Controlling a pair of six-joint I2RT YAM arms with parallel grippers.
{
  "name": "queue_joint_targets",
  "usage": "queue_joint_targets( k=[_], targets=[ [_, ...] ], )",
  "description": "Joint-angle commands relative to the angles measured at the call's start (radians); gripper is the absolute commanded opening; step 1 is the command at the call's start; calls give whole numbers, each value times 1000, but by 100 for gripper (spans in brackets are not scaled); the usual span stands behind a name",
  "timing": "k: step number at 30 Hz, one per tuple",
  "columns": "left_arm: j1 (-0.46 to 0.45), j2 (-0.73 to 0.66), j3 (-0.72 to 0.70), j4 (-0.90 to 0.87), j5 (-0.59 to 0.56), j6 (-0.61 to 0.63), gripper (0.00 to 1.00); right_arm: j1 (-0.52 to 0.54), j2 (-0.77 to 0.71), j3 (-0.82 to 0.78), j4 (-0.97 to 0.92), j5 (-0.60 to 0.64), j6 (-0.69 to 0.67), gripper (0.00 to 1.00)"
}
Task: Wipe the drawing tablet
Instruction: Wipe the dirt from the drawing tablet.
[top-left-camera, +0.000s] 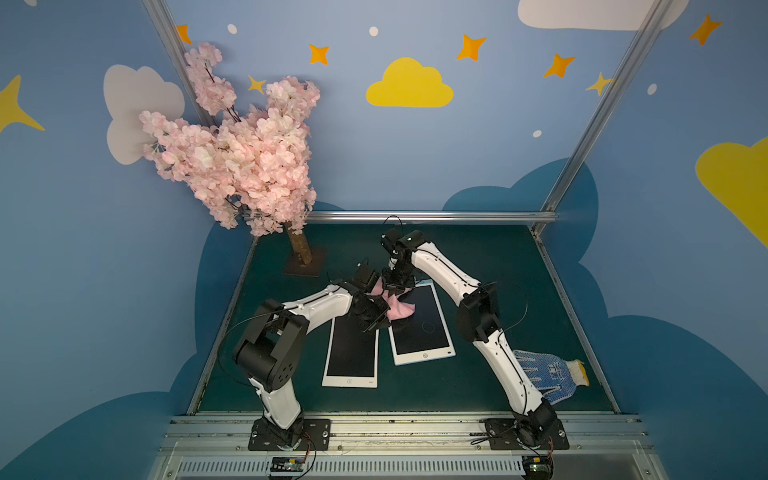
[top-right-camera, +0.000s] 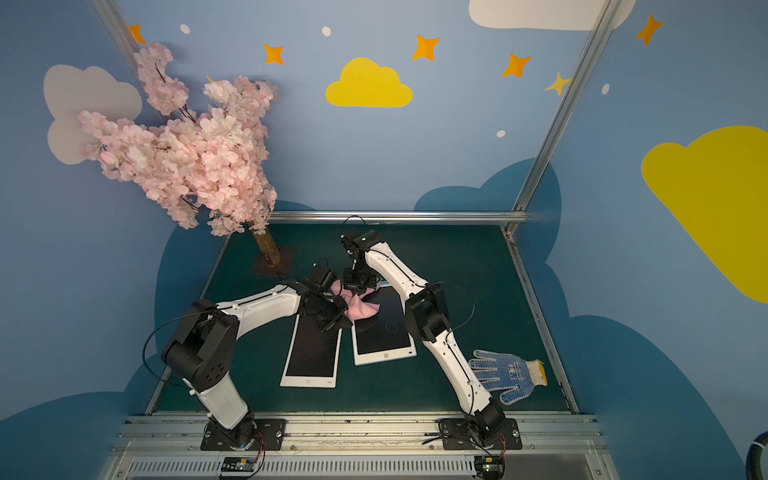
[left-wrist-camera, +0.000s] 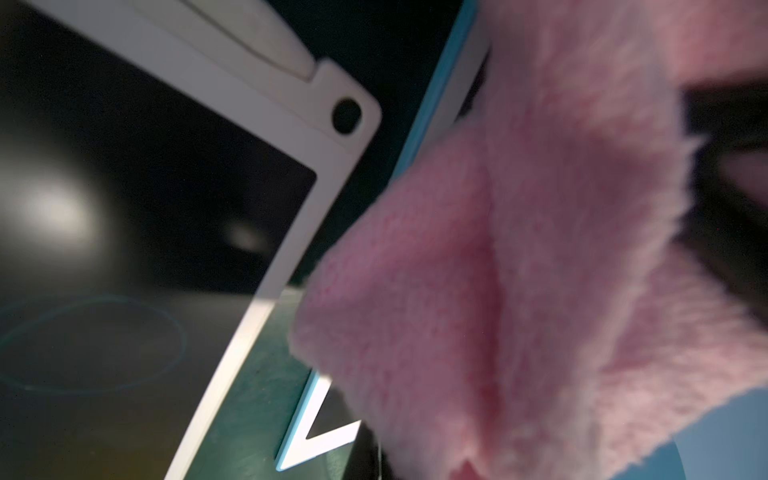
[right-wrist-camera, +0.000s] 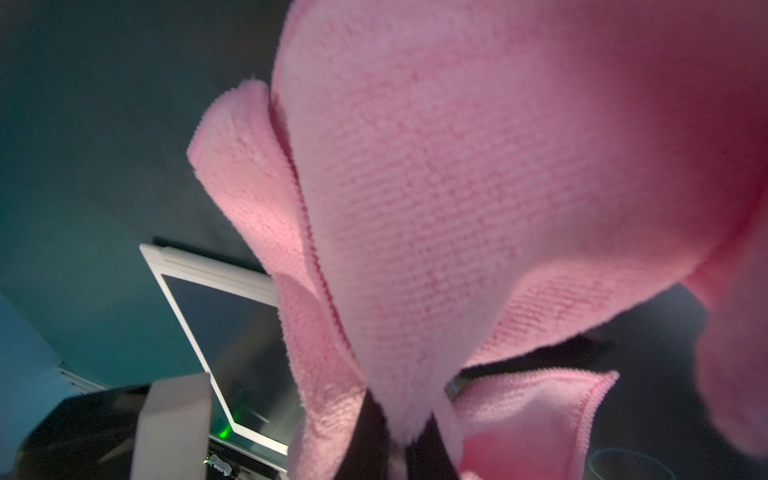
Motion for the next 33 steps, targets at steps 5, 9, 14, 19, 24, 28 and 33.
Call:
queue_joint_targets(
  k=[5,9,14,19,24,28,33],
  targets=[
    [43,-39,1,-13,-15,6,8,-52,22,14,-51,-10,32,0],
    [57,-38,20,-20,-17,23,8,-117,-10,-31,-91,7,29,0],
    [67,-28,36,-25,-20,39,8,-180,-76,-118,-105,54,-36,0],
    [89,6,60,-32,-4,52,8,-227,-122,-213,-113,79,-71,0],
    [122,80,145,-62,12,82,8,-227,-131,-226,-110,83,-84,0],
    [139,156,235,-86,13,90,8,-191,-118,-184,-118,88,-87,0],
    [165,242,317,-103,24,50,9,-136,-81,-124,-102,37,-74,0]
  ],
)
